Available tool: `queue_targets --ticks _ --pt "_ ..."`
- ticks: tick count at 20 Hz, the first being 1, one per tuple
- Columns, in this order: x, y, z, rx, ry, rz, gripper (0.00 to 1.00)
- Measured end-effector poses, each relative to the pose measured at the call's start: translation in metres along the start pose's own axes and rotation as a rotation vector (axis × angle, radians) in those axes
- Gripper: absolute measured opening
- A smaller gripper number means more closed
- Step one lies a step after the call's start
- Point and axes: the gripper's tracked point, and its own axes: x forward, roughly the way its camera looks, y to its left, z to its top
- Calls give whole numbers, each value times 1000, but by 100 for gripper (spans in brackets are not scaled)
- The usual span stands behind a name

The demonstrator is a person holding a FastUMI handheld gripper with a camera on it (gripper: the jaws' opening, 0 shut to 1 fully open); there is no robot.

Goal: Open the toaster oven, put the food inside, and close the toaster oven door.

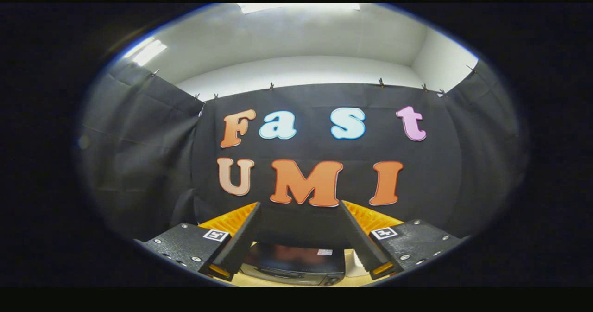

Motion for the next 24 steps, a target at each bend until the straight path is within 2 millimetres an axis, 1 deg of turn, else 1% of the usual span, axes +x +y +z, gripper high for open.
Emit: queue_targets --ticks 5,7,9,11,17,22,24 --pt "-9 8 27 29 -28 30 96" --pt "-11 10 37 23 -69 41 96" --pt "-10 12 37 10 -87 45 96" --pt "-11 17 32 6 -77 60 96" --pt "-6 12 29 21 -66 53 96" --pt "-10 13 29 33 -79 67 96" --pt "-8 14 28 37 -79 70 96"
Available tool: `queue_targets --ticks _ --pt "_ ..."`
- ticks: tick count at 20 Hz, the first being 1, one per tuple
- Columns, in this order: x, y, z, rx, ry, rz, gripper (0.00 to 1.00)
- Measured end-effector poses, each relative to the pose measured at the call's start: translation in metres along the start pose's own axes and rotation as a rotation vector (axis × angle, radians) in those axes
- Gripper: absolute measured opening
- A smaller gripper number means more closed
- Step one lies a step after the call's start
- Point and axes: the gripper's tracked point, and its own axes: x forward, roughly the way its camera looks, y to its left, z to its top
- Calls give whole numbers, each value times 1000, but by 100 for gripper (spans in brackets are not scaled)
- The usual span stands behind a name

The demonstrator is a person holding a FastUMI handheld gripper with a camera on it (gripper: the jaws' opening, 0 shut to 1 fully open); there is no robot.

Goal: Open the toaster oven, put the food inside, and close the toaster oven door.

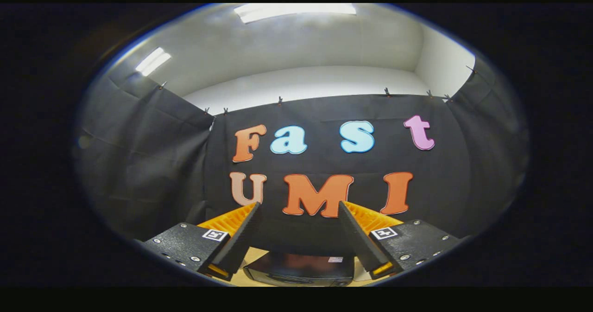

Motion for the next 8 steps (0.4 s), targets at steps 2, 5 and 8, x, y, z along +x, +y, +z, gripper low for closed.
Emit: queue_targets --ticks 2,5,8 --pt "0 -5 0 -5 -6 -12 98" --pt "-2 -6 -2 0 -6 -16 98" --pt "-4 -8 -3 12 -6 -15 98"
